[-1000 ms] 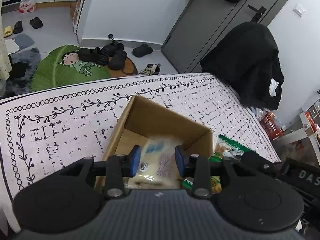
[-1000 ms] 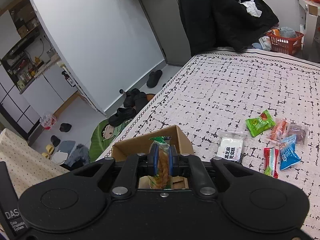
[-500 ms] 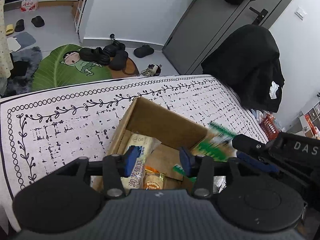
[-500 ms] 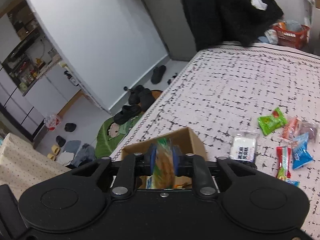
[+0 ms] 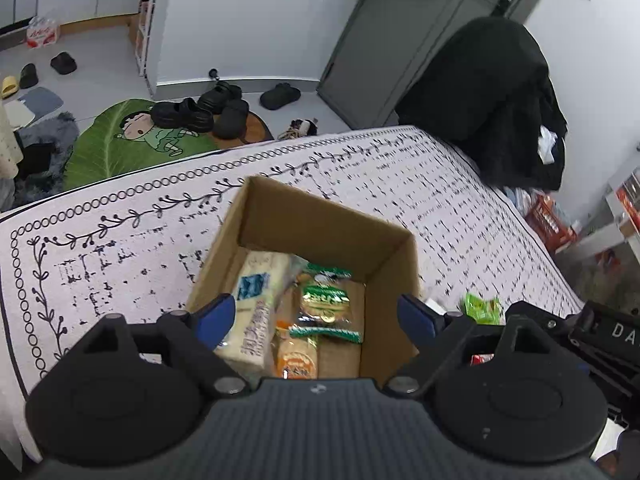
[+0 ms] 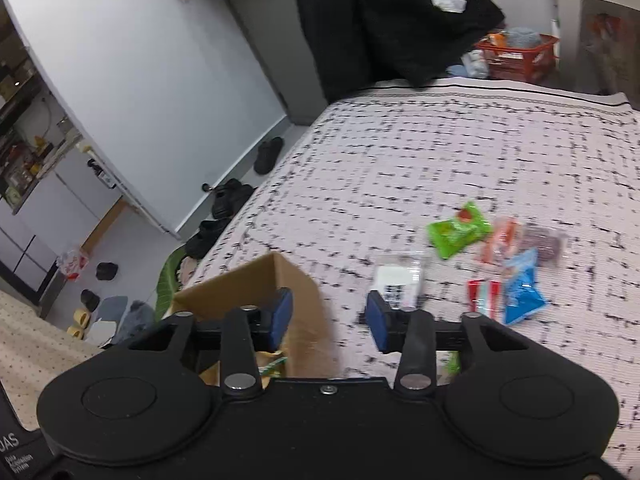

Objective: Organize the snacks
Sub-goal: 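Carry both snacks over the box and release them inside, then move the left gripper to the clear wrapped snack and close on it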

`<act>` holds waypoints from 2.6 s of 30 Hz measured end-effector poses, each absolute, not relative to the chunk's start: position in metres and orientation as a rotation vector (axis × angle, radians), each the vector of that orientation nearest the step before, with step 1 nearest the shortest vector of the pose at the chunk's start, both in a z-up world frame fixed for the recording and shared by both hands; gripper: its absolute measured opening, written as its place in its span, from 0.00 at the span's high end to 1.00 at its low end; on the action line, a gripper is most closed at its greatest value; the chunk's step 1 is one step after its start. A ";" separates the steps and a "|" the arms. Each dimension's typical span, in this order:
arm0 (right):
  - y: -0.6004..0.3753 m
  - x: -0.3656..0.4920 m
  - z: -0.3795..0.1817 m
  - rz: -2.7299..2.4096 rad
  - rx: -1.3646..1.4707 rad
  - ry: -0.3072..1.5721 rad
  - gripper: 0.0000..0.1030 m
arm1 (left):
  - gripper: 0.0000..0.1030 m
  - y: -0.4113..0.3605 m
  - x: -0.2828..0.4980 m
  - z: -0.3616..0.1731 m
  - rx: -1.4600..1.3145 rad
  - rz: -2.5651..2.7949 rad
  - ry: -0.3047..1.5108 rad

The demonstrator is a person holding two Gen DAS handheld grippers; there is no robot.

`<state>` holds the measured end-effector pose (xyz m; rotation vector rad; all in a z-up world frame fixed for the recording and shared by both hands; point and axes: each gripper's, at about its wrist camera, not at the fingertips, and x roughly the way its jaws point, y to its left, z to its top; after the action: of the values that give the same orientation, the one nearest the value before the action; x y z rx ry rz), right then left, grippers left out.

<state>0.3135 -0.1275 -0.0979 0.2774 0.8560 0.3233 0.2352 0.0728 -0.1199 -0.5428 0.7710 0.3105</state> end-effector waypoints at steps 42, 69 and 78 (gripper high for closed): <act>-0.275 0.312 -0.165 0.242 0.487 0.971 0.44 | 0.60 -0.072 0.252 -0.131 -0.260 -0.007 0.811; -0.263 0.332 -0.195 0.323 0.470 1.032 0.37 | 0.61 -0.098 0.277 -0.203 -0.135 0.010 0.973; -0.249 0.338 -0.201 0.358 0.400 1.038 0.36 | 0.82 -0.093 0.276 -0.205 -0.208 0.014 0.994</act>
<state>0.3376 -0.2491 -0.2007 0.4002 1.0381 0.3581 0.2763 -0.0929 -0.2053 -0.2077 0.9940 0.0145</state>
